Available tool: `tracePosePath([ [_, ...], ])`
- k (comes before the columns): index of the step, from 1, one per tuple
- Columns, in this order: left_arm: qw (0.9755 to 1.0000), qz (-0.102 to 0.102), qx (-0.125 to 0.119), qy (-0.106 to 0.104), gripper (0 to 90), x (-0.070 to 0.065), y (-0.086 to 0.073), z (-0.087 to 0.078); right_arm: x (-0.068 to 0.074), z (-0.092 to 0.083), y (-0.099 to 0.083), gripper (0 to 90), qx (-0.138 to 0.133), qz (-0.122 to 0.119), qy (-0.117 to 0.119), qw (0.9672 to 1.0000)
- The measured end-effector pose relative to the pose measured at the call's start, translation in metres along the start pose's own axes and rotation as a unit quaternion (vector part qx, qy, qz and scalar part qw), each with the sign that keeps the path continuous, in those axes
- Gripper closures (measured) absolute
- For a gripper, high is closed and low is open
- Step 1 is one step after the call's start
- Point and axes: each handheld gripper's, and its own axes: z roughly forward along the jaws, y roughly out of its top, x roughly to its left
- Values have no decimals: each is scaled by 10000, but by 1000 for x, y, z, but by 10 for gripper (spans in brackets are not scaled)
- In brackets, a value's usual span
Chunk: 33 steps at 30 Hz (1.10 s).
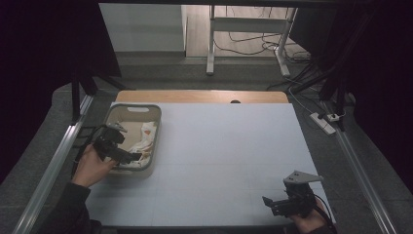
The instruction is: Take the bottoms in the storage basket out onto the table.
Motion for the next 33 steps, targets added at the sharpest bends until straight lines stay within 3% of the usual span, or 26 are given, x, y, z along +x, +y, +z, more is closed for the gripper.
tracePosePath([
  [9, 9997, 89, 217, -89, 0, 8, 17, 17, -1, 0, 0, 30, -16, 14, 7, 10000],
  [12, 9993, 203, 321, -39, 0, 10, 20, 24, -1, 0, 0, 30, -26, 12, 8, 10000],
  [16, 9983, 282, 513, 61, 0, 11, 24, 30, -1, 0, 0, 26, -28, 23, 13, 10000],
  [25, 9962, 355, 792, -44, 0, 16, 29, 51, -2, -1, 0, 11, -50, 57, 15, 10000],
  [33, 9895, 457, 1370, -72, 0, 19, 23, 77, -2, -1, -1, 8, -47, 53, 12, 10000],
])
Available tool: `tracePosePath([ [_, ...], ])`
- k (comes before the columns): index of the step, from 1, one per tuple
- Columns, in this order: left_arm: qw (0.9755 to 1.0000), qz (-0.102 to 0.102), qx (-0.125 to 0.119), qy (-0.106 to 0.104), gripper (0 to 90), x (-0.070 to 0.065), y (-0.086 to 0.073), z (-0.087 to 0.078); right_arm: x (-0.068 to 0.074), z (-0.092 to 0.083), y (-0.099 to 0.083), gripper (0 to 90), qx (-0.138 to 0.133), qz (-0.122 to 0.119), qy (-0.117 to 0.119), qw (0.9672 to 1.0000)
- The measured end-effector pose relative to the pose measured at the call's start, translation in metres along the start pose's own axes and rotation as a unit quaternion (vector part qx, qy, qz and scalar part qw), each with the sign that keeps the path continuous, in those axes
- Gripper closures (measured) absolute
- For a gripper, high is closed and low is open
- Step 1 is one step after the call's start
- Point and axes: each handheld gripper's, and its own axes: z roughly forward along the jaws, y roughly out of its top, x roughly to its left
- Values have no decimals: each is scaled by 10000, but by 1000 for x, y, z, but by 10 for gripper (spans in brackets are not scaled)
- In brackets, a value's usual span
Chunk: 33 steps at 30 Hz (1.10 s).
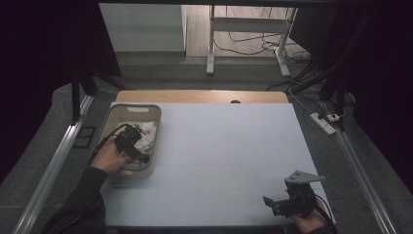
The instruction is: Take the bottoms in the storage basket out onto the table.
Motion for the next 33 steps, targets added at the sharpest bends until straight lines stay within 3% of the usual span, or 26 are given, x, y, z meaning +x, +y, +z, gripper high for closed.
tracePosePath([
  [2, 9999, -51, 100, -27, 0, 0, 0, 2, 0, 0, 0, 8, 4, -5, -2, 10000],
  [4, 9995, -247, 188, -52, 6, 4, 2, 2, 0, 0, 0, 8, 6, 5, 3, 10000],
  [6, 9997, -180, 128, -43, 62, 4, 2, 0, 0, 0, 0, 8, 14, 1, -3, 10000],
  [8, 9998, -173, 59, -59, 205, 4, 2, -2, 0, 0, 0, 8, 16, 0, -4, 10000],
  [10, 9994, -273, -102, -211, 387, 7, 1, -7, 0, 0, 0, 8, 20, 9, -10, 10000],
  [16, 9990, -361, -66, -248, 607, 8, 1, -9, 1, 0, 0, 9, 26, -22, -13, 10000],
  [20, 9988, -428, -25, -244, 662, 7, 2, -10, 1, 0, 0, 9, 26, -32, -15, 10000],
  [23, 9993, -379, -62, -24, 685, 5, 3, -14, 1, 0, 0, 9, 24, -45, -16, 10000],
  [28, 9982, -460, -350, 168, 690, 6, 1, -26, 1, 0, 0, 9, 24, -50, -17, 10000],
  [33, 9962, -512, -689, 155, 689, 7, -2, -38, 1, 1, 0, 9, 32, -57, -23, 10000],
])
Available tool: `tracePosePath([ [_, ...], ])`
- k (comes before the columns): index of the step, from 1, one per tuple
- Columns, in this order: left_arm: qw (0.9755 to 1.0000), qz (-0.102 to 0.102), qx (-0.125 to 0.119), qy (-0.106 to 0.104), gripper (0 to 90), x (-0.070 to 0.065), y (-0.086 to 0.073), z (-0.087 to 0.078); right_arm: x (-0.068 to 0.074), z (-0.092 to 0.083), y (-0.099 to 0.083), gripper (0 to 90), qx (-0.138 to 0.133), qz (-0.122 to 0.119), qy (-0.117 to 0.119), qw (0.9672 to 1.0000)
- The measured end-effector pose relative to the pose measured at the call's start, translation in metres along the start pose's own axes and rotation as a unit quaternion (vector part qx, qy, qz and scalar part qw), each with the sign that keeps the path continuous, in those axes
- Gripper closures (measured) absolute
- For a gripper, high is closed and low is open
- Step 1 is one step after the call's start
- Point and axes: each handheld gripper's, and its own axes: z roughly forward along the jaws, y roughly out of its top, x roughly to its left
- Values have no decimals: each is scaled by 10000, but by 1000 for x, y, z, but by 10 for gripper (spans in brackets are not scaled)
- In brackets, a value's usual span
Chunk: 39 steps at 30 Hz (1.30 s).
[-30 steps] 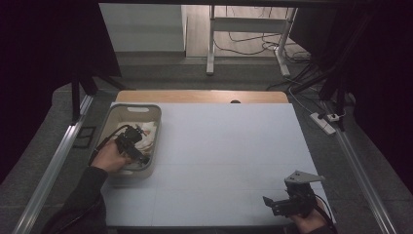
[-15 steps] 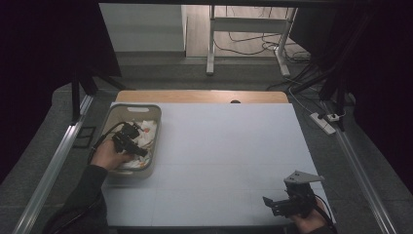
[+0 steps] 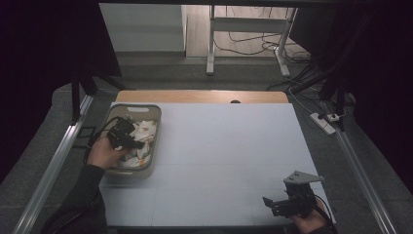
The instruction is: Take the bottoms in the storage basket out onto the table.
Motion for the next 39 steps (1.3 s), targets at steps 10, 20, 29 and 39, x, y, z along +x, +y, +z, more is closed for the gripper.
tracePosePath([
  [10, 9989, 79, -465, 14, 687, 1, 1, -25, 0, 1, 0, 9, 14, 20, 9, 10000],
  [20, 9973, 105, -725, 61, 686, 0, 8, -52, 0, 1, 1, 10, 38, 26, 1, 10000],
  [29, 9962, 55, -871, -42, 685, 1, 21, -79, 0, 1, 1, 10, 38, 23, 10, 10000],
  [39, 9955, 146, -939, -11, 683, -5, 39, -103, 0, 1, 1, 10, 41, 19, 8, 10000],
])
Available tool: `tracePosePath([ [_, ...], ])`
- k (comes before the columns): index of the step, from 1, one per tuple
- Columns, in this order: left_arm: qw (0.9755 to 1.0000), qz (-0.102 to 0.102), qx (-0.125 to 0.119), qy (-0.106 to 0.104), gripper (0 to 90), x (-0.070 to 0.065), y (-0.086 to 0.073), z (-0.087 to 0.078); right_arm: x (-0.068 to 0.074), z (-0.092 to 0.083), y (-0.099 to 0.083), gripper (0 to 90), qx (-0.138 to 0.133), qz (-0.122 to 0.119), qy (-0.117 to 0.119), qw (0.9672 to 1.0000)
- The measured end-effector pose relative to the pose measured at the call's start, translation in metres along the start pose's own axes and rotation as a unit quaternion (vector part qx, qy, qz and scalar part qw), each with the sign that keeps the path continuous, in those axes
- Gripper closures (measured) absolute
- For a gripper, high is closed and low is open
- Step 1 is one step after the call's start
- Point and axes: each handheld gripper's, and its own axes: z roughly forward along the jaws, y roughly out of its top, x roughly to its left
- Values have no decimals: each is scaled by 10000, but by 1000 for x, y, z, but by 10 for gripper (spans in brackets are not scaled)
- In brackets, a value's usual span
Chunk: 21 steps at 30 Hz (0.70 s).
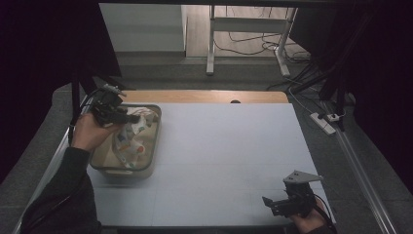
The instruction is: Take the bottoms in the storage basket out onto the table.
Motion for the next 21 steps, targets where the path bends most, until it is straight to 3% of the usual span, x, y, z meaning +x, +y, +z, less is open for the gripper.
tracePosePath([
  [11, 9999, 71, -101, -111, 683, -11, 26, -18, 0, 0, 0, 11, -9, -7, 14, 10000],
  [21, 9992, 325, -173, -166, 683, -28, 49, -28, 0, 0, 0, 11, 0, 0, 2, 10000],
])
